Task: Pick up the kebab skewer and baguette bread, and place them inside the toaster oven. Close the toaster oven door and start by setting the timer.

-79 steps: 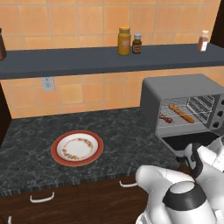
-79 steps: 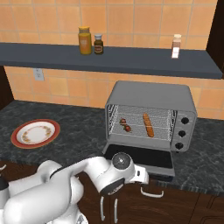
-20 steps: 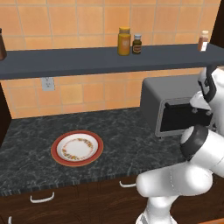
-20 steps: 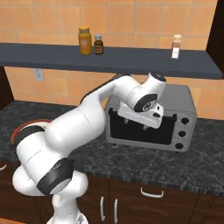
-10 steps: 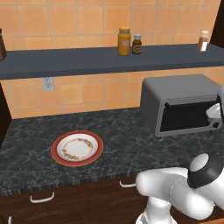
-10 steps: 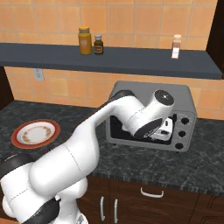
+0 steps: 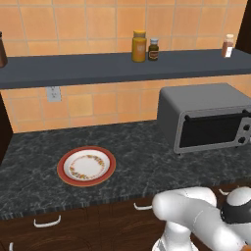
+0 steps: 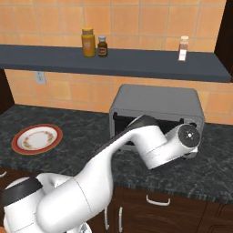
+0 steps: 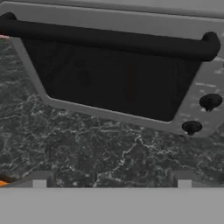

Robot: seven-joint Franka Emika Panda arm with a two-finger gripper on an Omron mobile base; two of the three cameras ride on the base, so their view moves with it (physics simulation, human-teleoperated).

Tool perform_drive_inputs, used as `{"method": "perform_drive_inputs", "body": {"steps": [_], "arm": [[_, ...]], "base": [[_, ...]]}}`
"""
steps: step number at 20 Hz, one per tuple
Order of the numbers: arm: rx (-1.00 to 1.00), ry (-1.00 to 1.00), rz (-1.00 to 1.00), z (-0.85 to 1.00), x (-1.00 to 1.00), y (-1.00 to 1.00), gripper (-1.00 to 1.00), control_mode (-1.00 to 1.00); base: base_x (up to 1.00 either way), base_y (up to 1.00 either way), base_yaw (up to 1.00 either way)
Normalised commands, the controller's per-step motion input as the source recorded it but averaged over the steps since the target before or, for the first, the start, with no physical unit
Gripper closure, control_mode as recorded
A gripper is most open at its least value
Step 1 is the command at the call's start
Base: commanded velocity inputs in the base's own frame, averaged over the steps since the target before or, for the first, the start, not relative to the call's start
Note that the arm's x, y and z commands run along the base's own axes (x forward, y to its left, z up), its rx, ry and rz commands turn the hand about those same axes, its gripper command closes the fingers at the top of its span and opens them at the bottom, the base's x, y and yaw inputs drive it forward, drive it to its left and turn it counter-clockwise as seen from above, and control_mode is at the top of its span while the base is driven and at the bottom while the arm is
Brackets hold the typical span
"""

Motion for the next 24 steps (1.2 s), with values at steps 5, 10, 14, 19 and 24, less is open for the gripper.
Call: {"method": "perform_drive_inputs", "body": {"steps": [5, 10, 14, 19, 24], "arm": [[-0.11, -0.18, 0.23, 0.0, 0.0, -0.48, -1.0, -1.0], [-0.21, -0.15, 0.09, 0.0, 0.0, -0.25, -1.0, -1.0], [-0.18, -0.16, 0.05, 0.02, 0.0, -0.48, -1.0, -1.0], [-0.08, -0.2, 0.01, 0.12, 0.23, -0.19, -1.0, -1.0], [0.0, -0.16, -0.02, 0.0, 0.04, 0.02, -1.0, -1.0]], "base": [[0.0, 0.0, 0.0], [0.0, 0.0, 0.0], [0.0, 0.0, 0.0], [0.0, 0.0, 0.0], [0.0, 0.0, 0.0]]}}
